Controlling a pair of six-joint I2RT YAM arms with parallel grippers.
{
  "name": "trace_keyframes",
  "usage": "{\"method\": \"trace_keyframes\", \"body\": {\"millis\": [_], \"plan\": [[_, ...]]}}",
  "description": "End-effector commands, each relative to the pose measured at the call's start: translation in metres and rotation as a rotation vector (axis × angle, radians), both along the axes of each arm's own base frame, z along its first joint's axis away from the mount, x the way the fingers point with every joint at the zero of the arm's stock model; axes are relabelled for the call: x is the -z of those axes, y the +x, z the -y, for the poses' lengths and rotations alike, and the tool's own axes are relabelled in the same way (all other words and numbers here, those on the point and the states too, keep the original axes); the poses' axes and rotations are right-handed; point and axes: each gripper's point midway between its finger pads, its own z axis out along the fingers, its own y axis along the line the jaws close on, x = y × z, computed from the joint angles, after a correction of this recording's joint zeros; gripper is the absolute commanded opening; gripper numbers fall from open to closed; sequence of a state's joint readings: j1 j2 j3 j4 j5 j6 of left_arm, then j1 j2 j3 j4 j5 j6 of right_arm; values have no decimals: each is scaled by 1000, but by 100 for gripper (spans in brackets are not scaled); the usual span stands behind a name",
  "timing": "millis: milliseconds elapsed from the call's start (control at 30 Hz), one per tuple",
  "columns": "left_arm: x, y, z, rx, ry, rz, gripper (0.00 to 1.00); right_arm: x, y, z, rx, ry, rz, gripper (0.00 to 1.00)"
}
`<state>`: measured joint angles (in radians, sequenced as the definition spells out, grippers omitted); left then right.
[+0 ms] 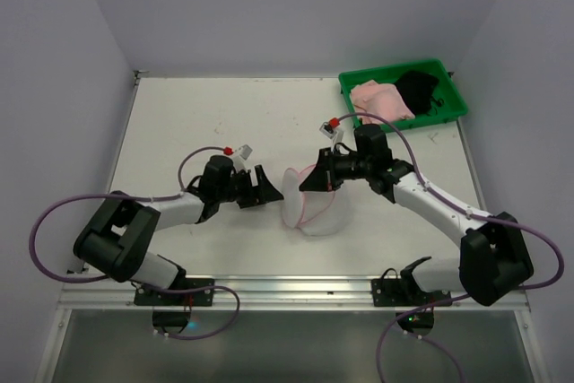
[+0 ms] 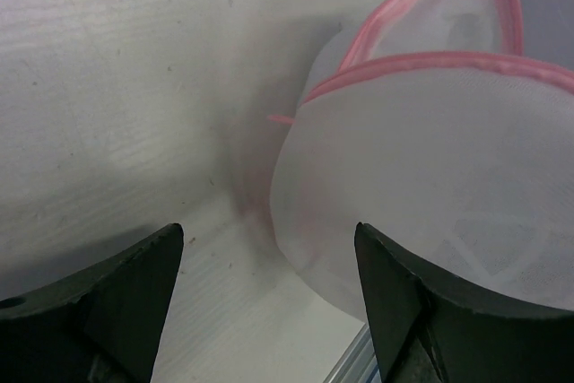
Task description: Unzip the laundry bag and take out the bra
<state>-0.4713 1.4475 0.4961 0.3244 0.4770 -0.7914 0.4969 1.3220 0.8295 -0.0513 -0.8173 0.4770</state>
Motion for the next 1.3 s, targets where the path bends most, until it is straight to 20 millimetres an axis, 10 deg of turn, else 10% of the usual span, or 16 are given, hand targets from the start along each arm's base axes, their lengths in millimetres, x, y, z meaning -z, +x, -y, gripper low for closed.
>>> {"method": "trace_keyframes", "body": {"millis": [0, 300, 533, 800, 867, 1033, 1267], "plan": [[-8, 3, 10, 20, -75, 48, 80, -7, 11, 6, 73, -14, 50, 0], [-24, 6, -5, -34, 1, 109, 78, 69, 44, 95, 591, -402, 44, 0], [-54, 9, -21, -86, 50, 196, 78, 130, 23, 126, 683, -587, -148, 0], [-71, 11, -35, -133, 111, 232, 77, 152, 21, 127, 644, -677, -245, 0], [-70, 9, -40, -141, 142, 215, 77, 148, 25, 117, 613, -625, -233, 2], [-94, 17, -58, -228, 200, 266, 79, 109, 32, 105, 608, -495, -138, 48], [-124, 19, -80, -307, 270, 317, 80, 33, 36, 106, 632, -390, 9, 72]]}}
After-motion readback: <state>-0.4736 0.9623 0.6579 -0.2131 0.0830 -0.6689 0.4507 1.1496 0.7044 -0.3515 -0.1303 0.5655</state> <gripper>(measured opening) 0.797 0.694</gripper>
